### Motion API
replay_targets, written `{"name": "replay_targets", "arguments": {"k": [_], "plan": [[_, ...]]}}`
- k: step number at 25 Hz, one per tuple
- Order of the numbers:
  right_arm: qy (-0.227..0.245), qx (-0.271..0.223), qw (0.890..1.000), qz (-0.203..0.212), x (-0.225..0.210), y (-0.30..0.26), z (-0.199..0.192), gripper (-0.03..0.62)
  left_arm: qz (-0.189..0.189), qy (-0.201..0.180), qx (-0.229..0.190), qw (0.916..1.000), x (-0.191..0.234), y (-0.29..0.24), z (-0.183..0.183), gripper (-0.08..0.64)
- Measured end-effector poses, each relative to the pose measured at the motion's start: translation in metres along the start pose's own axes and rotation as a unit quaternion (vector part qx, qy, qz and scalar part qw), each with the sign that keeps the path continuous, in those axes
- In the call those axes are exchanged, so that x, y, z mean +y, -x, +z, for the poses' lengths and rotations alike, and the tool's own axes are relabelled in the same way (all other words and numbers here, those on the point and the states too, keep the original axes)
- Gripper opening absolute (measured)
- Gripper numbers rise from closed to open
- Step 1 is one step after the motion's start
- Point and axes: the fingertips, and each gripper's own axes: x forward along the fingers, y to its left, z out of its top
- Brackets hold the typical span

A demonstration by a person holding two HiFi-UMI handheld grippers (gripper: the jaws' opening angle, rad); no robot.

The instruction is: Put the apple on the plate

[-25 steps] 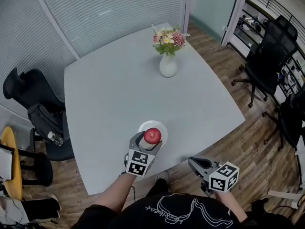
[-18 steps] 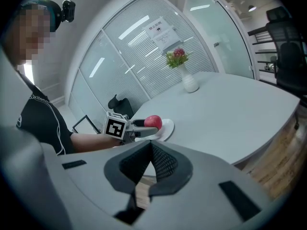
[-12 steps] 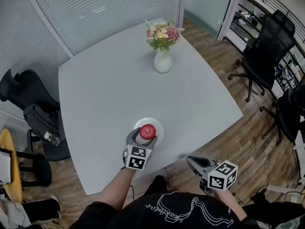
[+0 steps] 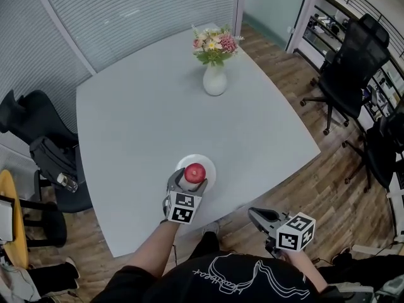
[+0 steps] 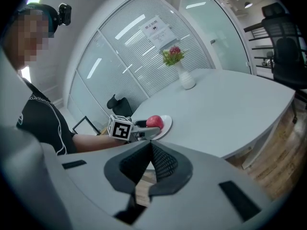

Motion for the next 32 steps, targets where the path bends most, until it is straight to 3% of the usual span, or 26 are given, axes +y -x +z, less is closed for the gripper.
{"name": "replay_targets", "arguments": {"k": [7, 12, 19, 22, 27, 29, 32], "plan": [[0.003, -0.039, 0.999, 0.024, 0.012, 0.005, 0.005, 0.008, -0.004, -0.008, -0.007, 0.9999, 0.0, 0.002, -0.002, 0.354], [0.034, -0.05, 0.998, 0.033, 0.027, 0.01, 0.006, 0.008, -0.001, 0.004, -0.022, 0.9997, 0.004, 0.019, 0.005, 0.354], [0.066, -0.08, 0.993, 0.06, 0.048, 0.024, 0.018, 0.008, -0.002, 0.078, -0.066, 0.9948, -0.003, 0.078, 0.022, 0.351], [0.084, -0.088, 0.99, 0.07, 0.058, 0.03, 0.025, 0.008, -0.029, 0.127, -0.1, 0.9864, -0.02, 0.112, 0.038, 0.35], [0.111, -0.103, 0.984, 0.091, 0.082, 0.041, 0.034, 0.008, -0.102, 0.196, -0.165, 0.9612, -0.054, 0.175, 0.068, 0.348], [0.124, -0.107, 0.981, 0.1, 0.093, 0.047, 0.036, 0.008, -0.124, 0.214, -0.176, 0.9529, -0.068, 0.197, 0.076, 0.347], [0.144, -0.11, 0.977, 0.113, 0.109, 0.054, 0.036, 0.008, -0.143, 0.229, -0.175, 0.947, -0.092, 0.222, 0.081, 0.326]]}}
